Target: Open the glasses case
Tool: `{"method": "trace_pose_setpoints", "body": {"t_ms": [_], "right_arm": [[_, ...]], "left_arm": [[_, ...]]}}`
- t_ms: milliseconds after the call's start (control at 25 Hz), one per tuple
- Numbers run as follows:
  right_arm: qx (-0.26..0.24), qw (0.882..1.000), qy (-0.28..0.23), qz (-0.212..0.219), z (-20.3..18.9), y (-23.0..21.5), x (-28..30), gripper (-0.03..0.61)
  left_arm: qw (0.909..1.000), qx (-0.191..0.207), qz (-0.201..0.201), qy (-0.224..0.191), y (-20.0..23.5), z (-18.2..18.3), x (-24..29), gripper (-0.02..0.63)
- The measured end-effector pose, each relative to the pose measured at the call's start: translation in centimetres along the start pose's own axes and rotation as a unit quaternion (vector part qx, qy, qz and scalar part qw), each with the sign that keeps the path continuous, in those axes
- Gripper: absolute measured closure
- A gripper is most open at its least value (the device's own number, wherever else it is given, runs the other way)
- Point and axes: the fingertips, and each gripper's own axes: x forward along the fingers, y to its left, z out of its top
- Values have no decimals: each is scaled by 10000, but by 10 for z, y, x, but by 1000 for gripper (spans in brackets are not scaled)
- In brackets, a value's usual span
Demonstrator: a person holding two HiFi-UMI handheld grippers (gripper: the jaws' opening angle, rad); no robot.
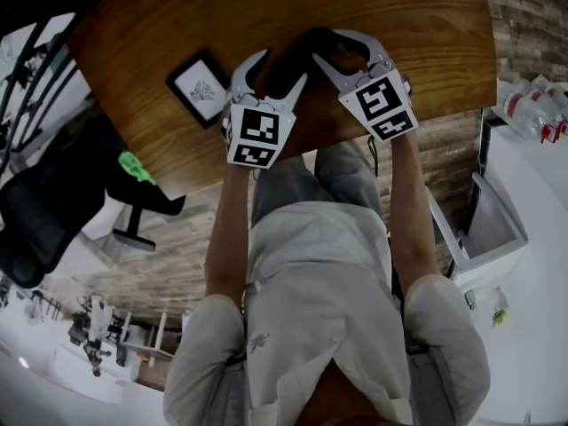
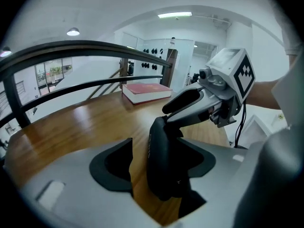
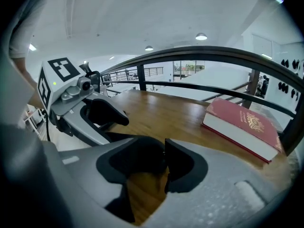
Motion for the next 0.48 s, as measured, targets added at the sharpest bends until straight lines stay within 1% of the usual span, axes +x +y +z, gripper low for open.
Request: {"method": "trace_pose_setpoints", "body": {"t_ms": [80,120,160,320,480], "right_arm": [[32,10000,-16,-2,0,1,2,403],[43,10000,-28,-18,0,2,2,403],[33,10000,-31,-42,2,2,3,405],[-178,9997,21,-185,7,1,4,403],[-269,9993,85,-234,8,6,4,403]], "left_arm": [[9996,109,-36,252,-1,-7,6,353],[9994,139,-50,310,-2,-9,8,395],[9994,127,-79,312,-3,-10,9,419],[9994,-131,-205,248,-3,-8,11,425],[9989,-328,-216,252,-2,-9,11,426]]}}
